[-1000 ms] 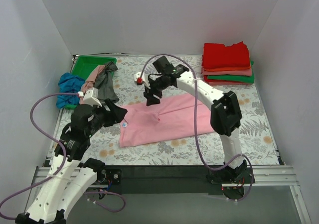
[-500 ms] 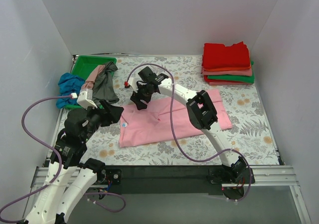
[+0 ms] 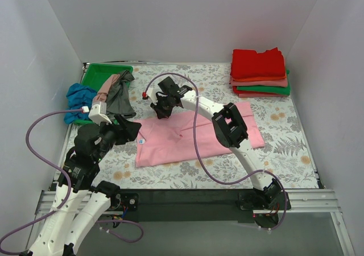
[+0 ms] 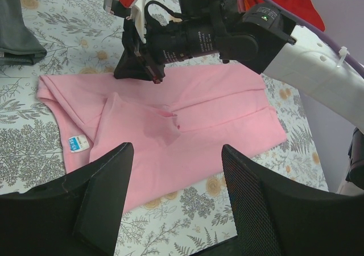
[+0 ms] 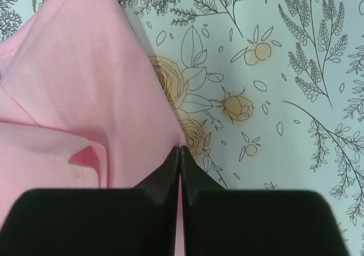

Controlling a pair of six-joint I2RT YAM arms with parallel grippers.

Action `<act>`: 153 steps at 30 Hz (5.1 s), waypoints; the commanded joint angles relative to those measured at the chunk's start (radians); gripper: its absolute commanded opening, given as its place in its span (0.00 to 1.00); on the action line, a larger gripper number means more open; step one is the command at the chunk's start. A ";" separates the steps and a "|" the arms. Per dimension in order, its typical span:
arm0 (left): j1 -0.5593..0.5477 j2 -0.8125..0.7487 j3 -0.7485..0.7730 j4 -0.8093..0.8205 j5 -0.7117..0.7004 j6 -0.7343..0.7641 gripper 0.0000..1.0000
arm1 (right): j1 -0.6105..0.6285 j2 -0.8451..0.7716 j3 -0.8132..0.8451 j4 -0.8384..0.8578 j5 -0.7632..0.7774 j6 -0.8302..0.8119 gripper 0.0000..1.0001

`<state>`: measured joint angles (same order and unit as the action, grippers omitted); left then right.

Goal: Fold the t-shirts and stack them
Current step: Fold the tshirt

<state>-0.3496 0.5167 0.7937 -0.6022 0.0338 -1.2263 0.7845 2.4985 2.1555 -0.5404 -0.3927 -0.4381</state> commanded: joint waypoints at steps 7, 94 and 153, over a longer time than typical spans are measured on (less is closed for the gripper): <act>0.004 0.009 0.030 0.004 0.000 0.027 0.62 | -0.062 -0.027 0.029 -0.023 0.020 0.073 0.01; 0.081 1.534 0.473 0.271 0.015 -0.487 0.47 | -1.035 -1.616 -1.556 0.108 -0.658 -0.401 0.99; 0.281 0.332 0.120 0.176 0.449 -0.142 0.92 | -0.085 -1.147 -1.402 0.068 0.419 -0.208 0.58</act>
<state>-0.0738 0.8433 0.8898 -0.4255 0.3828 -1.3239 0.6922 1.3376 0.7315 -0.4904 0.0010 -0.6788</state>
